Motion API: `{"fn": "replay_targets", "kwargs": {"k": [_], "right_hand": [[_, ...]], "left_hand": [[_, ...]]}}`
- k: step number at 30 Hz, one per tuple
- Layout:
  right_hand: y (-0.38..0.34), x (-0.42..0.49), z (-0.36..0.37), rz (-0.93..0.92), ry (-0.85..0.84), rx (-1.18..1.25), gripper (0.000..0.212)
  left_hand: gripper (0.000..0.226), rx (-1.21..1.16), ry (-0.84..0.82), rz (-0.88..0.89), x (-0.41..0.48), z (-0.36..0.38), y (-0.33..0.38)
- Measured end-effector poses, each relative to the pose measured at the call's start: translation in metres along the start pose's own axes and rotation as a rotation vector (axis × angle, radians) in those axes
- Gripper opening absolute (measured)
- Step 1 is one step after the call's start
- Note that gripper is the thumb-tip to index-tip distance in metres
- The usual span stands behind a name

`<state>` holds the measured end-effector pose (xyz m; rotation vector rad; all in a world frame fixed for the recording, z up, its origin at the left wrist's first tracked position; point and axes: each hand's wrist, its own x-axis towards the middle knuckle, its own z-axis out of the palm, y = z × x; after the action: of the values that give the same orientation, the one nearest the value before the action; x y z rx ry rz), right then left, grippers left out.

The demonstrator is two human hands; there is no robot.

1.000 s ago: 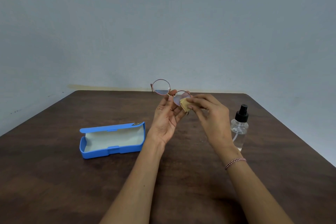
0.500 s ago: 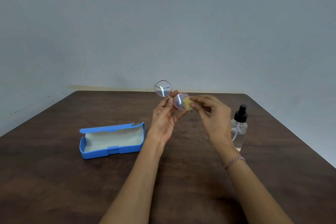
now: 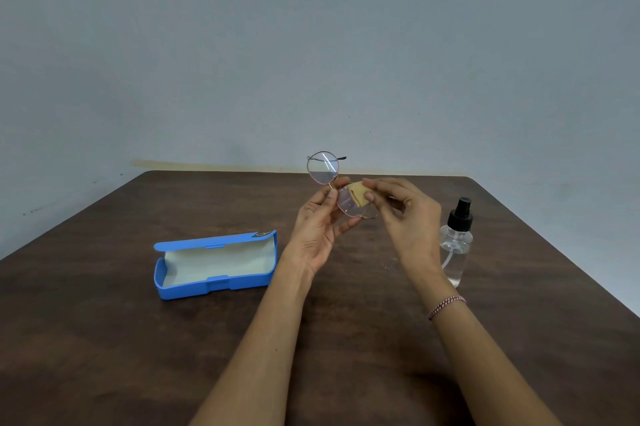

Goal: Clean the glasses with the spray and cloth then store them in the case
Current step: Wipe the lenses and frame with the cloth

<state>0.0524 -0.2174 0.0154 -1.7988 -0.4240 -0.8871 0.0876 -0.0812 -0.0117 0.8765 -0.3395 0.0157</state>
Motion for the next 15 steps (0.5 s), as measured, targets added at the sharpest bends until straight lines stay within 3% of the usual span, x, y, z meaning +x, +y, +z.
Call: {"fn": "replay_targets", "kwargs": {"k": [8,15], "right_hand": [[-0.0012,-0.0030,0.0035,0.026,-0.049,0.033,0.016],[0.0027,-0.0010,0.0009,0.002,0.125,-0.068,0.027]], "left_hand": [[0.021,-0.081,0.044,0.071,0.0008,-0.0001,0.0046],[0.023,-0.005,-0.004,0.002,0.0002,0.0043,0.0002]]}}
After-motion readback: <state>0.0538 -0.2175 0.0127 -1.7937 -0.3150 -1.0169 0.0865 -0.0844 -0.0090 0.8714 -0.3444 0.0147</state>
